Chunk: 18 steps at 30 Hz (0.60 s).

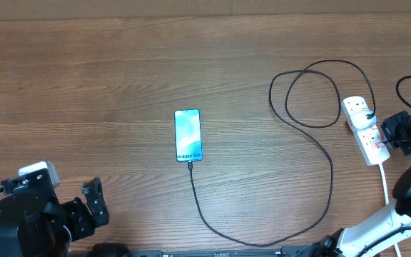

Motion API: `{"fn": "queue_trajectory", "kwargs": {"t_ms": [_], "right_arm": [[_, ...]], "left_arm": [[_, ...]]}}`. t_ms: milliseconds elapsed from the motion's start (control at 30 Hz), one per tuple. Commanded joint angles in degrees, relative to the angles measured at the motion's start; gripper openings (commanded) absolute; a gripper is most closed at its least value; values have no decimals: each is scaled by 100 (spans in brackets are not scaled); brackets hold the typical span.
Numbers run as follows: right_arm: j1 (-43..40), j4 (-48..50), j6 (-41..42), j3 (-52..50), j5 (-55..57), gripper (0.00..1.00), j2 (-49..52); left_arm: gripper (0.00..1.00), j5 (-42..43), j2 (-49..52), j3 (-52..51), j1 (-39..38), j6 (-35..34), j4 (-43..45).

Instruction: Plug charger to phone and switch on socket

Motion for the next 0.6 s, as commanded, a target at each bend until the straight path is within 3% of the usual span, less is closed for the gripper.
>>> {"fn": "queue_trajectory", "kwargs": {"t_ms": [0, 333, 567], "right_arm": [[26, 133, -24, -210, 57, 4, -87], [24, 341, -24, -334, 24, 4, -79], [15, -367, -238, 750, -168, 4, -247]], "left_arm": [[100, -118, 20, -35, -42, -55, 11], [99, -118, 20, -35, -42, -55, 9], [99, -120, 7, -35, -42, -15, -11]]}}
